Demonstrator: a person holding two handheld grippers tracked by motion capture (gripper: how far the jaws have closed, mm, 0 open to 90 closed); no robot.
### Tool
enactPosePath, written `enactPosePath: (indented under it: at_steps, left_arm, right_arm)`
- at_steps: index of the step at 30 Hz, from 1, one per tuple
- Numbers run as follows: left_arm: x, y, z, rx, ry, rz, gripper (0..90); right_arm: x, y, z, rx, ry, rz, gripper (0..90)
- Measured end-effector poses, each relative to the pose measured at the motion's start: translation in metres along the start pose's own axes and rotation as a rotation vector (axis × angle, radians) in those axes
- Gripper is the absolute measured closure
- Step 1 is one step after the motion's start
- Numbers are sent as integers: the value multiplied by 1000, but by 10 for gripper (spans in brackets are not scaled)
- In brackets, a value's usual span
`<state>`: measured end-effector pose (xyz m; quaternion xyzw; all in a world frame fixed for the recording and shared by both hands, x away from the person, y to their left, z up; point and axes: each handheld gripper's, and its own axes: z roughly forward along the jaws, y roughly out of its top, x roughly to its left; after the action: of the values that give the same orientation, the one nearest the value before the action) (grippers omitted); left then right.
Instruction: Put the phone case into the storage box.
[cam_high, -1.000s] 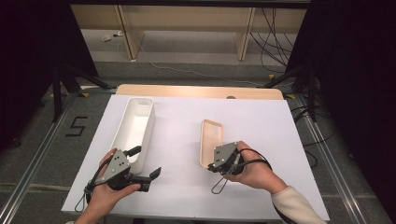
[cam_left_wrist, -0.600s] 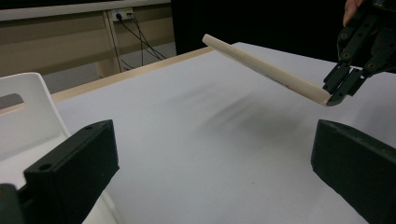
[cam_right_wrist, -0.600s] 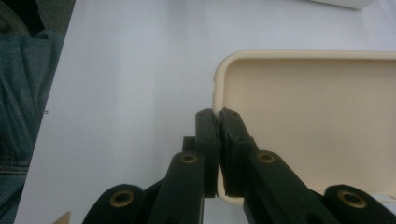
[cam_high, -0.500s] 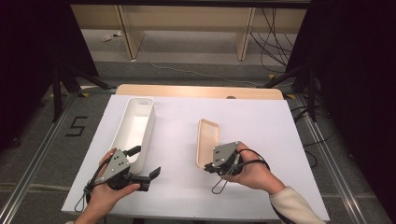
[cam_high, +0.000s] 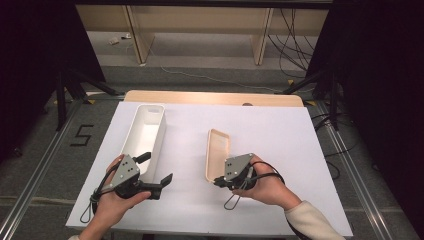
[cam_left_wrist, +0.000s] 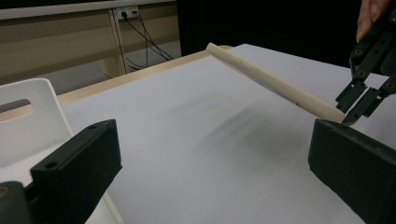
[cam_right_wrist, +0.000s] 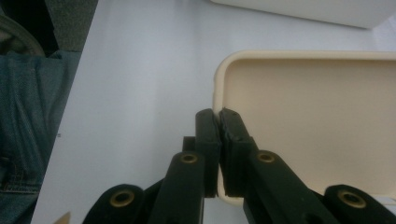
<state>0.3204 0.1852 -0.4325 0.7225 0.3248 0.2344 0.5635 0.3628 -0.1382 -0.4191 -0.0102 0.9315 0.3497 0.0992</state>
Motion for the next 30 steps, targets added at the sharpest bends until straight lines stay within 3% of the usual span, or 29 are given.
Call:
enactPosePath:
  at_steps: [5, 10, 20, 30]
  left_arm:
    - [1, 6, 5, 12, -2, -4, 27]
    - [1, 13, 12, 21, 2, -16, 38]
    - [0, 29, 29, 28, -20, -27, 46]
    - [-3, 41, 49, 65, -35, -39, 75]
  right_arm:
    - [3, 2, 2, -8, 14, 4, 880]
    - [5, 5, 3, -11, -10, -13, 880]
    - [7, 8, 6, -29, -3, -23, 881]
    - [9, 11, 9, -36, -1, -29, 881]
